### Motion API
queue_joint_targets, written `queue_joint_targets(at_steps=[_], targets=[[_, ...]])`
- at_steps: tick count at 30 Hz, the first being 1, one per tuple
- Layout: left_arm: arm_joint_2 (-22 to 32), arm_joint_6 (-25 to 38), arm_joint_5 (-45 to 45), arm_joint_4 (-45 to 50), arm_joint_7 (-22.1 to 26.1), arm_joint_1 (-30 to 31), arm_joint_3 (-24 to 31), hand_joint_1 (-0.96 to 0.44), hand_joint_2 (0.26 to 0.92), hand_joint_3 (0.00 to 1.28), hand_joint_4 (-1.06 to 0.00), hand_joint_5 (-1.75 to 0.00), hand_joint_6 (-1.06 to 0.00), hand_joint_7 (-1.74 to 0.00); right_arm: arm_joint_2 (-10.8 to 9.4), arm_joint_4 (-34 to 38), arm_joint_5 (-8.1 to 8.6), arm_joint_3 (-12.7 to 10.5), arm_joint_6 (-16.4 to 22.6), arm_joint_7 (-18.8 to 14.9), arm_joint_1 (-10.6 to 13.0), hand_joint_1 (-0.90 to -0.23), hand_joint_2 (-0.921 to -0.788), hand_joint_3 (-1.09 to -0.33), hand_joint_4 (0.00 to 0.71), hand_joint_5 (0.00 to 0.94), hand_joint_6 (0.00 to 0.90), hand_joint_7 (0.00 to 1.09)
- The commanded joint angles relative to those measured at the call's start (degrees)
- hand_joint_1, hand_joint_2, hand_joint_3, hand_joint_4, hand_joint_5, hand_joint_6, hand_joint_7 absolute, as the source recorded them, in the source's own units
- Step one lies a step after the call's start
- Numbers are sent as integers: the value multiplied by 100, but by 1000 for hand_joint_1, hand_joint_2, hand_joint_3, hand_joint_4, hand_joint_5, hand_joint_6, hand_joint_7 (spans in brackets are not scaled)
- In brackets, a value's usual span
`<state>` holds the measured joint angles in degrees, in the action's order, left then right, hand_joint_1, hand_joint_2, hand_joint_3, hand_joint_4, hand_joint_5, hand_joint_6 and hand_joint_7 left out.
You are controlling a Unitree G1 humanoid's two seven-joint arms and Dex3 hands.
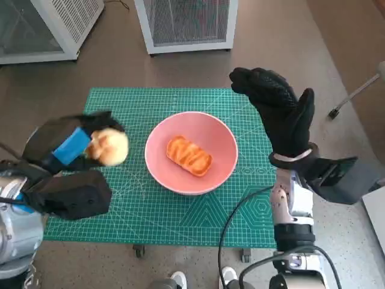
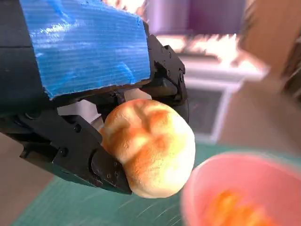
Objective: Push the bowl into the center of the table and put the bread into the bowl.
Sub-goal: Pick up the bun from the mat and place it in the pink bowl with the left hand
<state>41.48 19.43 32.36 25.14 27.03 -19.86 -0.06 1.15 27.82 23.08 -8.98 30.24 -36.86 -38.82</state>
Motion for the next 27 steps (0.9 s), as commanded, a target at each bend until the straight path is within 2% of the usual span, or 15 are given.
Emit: queue_joint_targets(at_steps=[1, 7, 11, 21, 27], targets=[[-320, -13, 177, 153, -153, -318, -300, 3, 912, 17, -791, -1093, -678, -1077, 35, 167, 96, -46, -8, -89, -12, -709, -921, -723, 209, 0, 267, 133], [-774, -255, 267, -45, -291, -821, -780, 3, 912, 16, -783, -1100, -688, -1068, 63, 197, 116, -39, -2, -122, -43, -710, -921, -724, 209, 0, 266, 134], [-1028, -667, 122, -461, -381, -1147, -1029, 3, 911, 15, -777, -1115, -699, -1051, 95, 198, 111, -31, -3, -131, -42, -711, -921, -723, 210, 0, 266, 134], [-1330, -1593, -132, -1545, -372, -1691, -1369, 2, 912, 15, -777, -1137, -701, -1023, 157, 192, 116, -36, -15, -144, -27, -718, -921, -725, 209, 0, 264, 135], [-1477, -1868, -126, -2096, -401, -1864, -1505, 2, 918, 18, -772, -1139, -674, -1055, 172, 123, 95, -22, -3, -115, 7, -720, -921, -727, 208, 0, 262, 136]])
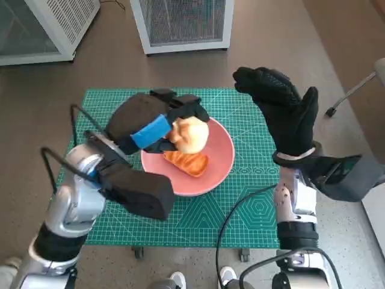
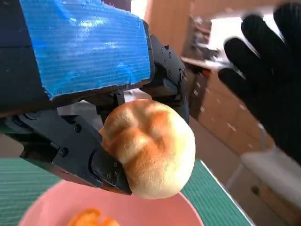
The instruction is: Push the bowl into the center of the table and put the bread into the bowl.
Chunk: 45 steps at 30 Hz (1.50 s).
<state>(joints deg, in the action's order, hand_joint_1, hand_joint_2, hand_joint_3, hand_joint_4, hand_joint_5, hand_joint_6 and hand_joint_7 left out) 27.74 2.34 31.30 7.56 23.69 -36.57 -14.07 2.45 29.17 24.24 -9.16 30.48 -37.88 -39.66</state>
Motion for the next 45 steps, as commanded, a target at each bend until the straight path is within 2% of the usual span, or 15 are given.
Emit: queue_joint_targets(at_steps=[1, 5, 6, 7, 9, 10, 12, 15, 19, 27, 35, 40, 45], targets=[[-137, -162, -6, -416, -65, -214, -125, 2, 919, 29, -761, -1148, -655, -1076, 44, -26, -29, -1, -24, -4, 97, -720, -921, -728, 208, 0, 262, 136], [-235, -137, 34, -625, -76, -235, -169, 2, 920, 90, -704, -1189, -567, -1181, 51, -76, -41, 7, -29, 18, 113, -719, -921, -729, 208, 0, 261, 137], [-265, -60, 59, -658, -54, -219, -189, 2, 920, 139, -652, -1227, -505, -1258, 52, -94, -50, 11, -26, 28, 120, -719, -921, -729, 208, 0, 261, 137], [-288, -4, 79, -682, -37, -208, -204, 9, 904, 146, -589, -1091, -457, -1142, 53, -109, -57, 14, -24, 36, 126, -719, -921, -729, 207, 0, 260, 137], [-329, 179, 127, -674, 40, -177, -231, 22, 887, 111, -491, -516, -426, -609, 53, -136, -73, 19, -21, 55, 134, -719, -921, -730, 207, 0, 259, 138], [-343, 288, 157, -639, 83, -156, -242, 21, 889, 96, -472, -414, -427, -505, 53, -144, -79, 19, -18, 63, 137, -719, -921, -730, 207, 0, 259, 138], [-355, 471, 213, -564, 158, -118, -263, -11, 887, 55, -355, -169, -392, -236, 51, -148, -89, 17, -7, 72, 139, -718, -921, -732, 206, 0, 258, 138], [-347, 687, 293, -421, 266, -66, -282, -91, 878, 29, -249, -56, -353, -94, 44, -158, -103, 18, 8, 90, 147, -715, -921, -733, 205, 0, 256, 139], [-298, 841, 348, -249, 359, 2, -274, -182, 876, 16, -172, -12, -326, -30, 32, -151, -138, 22, 34, 125, 152, -711, -921, -734, 205, 0, 254, 140], [-192, 520, -54, -233, 307, 105, -13, -253, 874, 7, -58, 0, -264, -1, 4, -100, -131, 33, 35, 131, 136, -709, -921, -731, 205, 0, 253, 144], [-378, -3, -1683, -356, 313, 308, 966, -276, 872, 4, -3, 1, -200, 0, -15, -184, -120, 63, -35, 178, 156, -708, -921, -731, 206, 1, 252, 147], [-669, -542, -2651, -533, 42, 439, 1588, -336, 895, 14, 0, 1, -180, 0, 3, -249, -123, 66, -80, 211, 147, -708, -921, -732, 206, 1, 251, 149], [-1002, -872, -3500, -673, -162, 498, 2077, -479, 918, 163, -29, -13, -190, -9, 46, -343, -126, 65, -141, 245, 113, -703, -921, -737, 206, 0, 247, 150]])
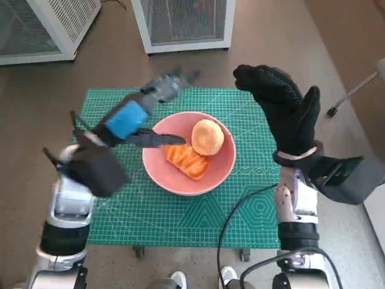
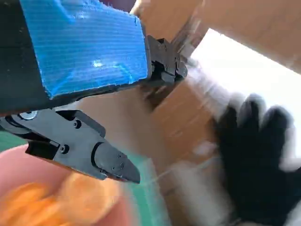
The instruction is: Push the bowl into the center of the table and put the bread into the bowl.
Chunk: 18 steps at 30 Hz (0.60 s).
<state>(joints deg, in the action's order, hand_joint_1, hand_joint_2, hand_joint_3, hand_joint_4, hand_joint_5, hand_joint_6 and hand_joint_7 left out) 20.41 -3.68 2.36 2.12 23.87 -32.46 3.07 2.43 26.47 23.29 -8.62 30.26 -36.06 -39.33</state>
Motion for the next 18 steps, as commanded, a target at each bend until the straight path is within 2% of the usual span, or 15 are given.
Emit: queue_joint_targets(at_steps=[1, 9, 18], targets=[[-344, -294, -784, -150, -210, 98, 451, -500, 919, 192, -40, -17, -194, -12, 60, -105, -42, 13, -140, 82, 70, -702, -921, -739, 206, 0, 246, 151], [-823, -457, -1591, -133, -505, 162, 786, -585, 921, 273, -130, -51, -251, -43, 127, -414, -123, 43, -321, 240, 8, -682, -921, -759, 204, 0, 233, 154], [-796, -620, -1726, 56, -519, 234, 787, -620, 921, 307, -219, -68, -302, -68, 216, -592, -132, 45, -422, 307, -101, -668, -921, -764, 207, 2, 228, 163]])
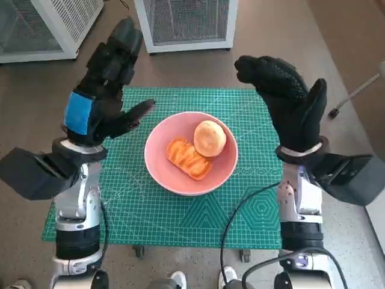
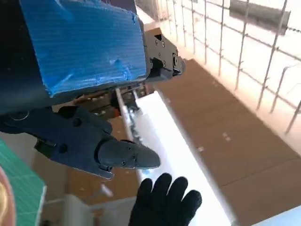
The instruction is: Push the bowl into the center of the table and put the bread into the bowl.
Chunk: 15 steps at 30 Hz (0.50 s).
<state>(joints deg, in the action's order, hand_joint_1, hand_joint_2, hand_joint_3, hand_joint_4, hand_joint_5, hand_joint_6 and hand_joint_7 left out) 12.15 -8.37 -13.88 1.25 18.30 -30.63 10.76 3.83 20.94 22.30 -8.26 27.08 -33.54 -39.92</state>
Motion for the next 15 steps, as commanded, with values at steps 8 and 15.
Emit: queue_joint_targets(at_steps=[8, 15], targets=[[36, -343, -207, 57, 135, 16, 30, -646, 921, 348, -232, -46, -313, -72, 168, -47, -68, -4, -59, 82, -134, -671, -921, -767, 216, 6, 228, 170], [59, -494, -327, -48, 250, 2, 45, -655, 921, 373, -229, -30, -317, -71, 205, -3, -124, -8, -7, 129, -181, -668, -921, -764, 220, 6, 228, 176]])
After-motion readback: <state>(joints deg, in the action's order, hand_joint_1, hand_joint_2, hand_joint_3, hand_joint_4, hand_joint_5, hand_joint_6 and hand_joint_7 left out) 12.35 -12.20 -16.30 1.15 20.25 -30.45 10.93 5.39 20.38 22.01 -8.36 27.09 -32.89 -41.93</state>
